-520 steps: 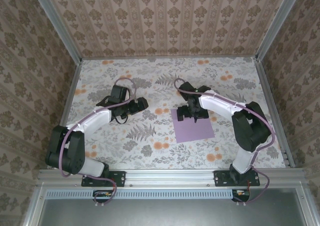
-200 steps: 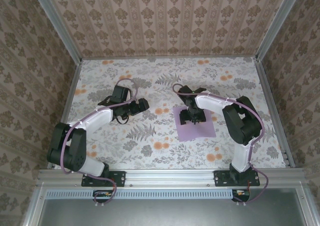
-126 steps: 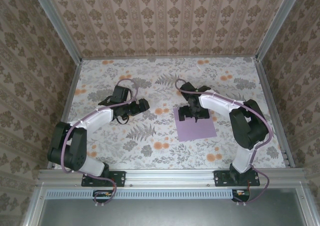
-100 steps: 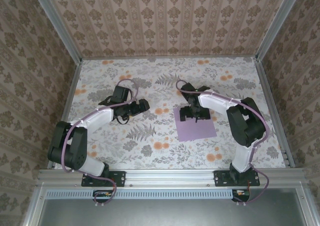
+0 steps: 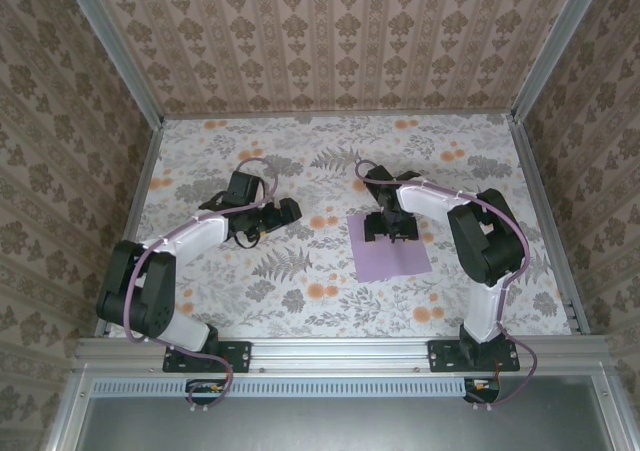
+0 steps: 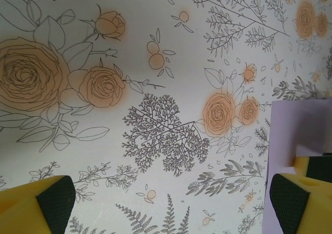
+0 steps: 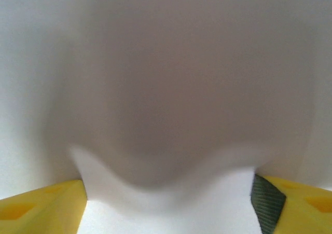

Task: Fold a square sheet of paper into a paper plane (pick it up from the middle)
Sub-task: First fold in half a square sheet of paper at the center of the table.

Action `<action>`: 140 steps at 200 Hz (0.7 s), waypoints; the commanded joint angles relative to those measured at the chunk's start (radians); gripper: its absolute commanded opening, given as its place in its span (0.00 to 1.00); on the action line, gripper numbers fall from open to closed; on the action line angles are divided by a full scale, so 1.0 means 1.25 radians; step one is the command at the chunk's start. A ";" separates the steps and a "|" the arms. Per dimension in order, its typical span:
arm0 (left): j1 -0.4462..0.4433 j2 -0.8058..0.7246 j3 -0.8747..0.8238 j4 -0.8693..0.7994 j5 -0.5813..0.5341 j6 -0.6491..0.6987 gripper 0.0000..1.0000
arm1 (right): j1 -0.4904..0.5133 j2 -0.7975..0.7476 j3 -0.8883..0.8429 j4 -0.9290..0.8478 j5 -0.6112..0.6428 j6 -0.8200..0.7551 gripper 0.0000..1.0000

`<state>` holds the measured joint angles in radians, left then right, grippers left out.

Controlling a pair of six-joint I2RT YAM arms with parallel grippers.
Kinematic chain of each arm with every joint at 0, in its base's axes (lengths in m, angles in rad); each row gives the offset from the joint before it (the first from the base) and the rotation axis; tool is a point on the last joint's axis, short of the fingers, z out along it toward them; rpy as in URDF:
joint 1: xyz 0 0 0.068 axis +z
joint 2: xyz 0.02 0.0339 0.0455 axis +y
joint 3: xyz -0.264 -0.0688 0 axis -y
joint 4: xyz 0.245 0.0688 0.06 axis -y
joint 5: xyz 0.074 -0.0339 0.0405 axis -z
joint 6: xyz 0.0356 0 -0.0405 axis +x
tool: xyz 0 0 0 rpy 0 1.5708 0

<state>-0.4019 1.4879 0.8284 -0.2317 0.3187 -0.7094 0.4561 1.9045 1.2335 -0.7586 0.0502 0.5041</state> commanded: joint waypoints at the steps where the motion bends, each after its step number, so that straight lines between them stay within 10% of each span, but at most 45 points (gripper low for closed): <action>1: -0.007 0.010 0.015 0.016 0.027 -0.015 1.00 | -0.013 0.035 -0.038 0.019 0.004 0.010 0.79; 51: -0.007 0.017 0.002 0.068 0.076 -0.034 1.00 | -0.026 -0.047 -0.063 0.069 -0.078 0.014 0.55; 92: -0.007 0.024 -0.029 0.172 0.168 -0.074 0.90 | -0.029 -0.148 -0.122 0.249 -0.358 0.090 0.27; 140: 0.058 0.014 -0.101 0.322 0.339 -0.128 0.73 | -0.028 -0.217 -0.203 0.577 -0.616 0.287 0.21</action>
<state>-0.3714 1.5047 0.7555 0.0227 0.5842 -0.8101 0.4171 1.6688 1.0187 -0.3176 -0.4801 0.6968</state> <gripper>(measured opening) 0.751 0.206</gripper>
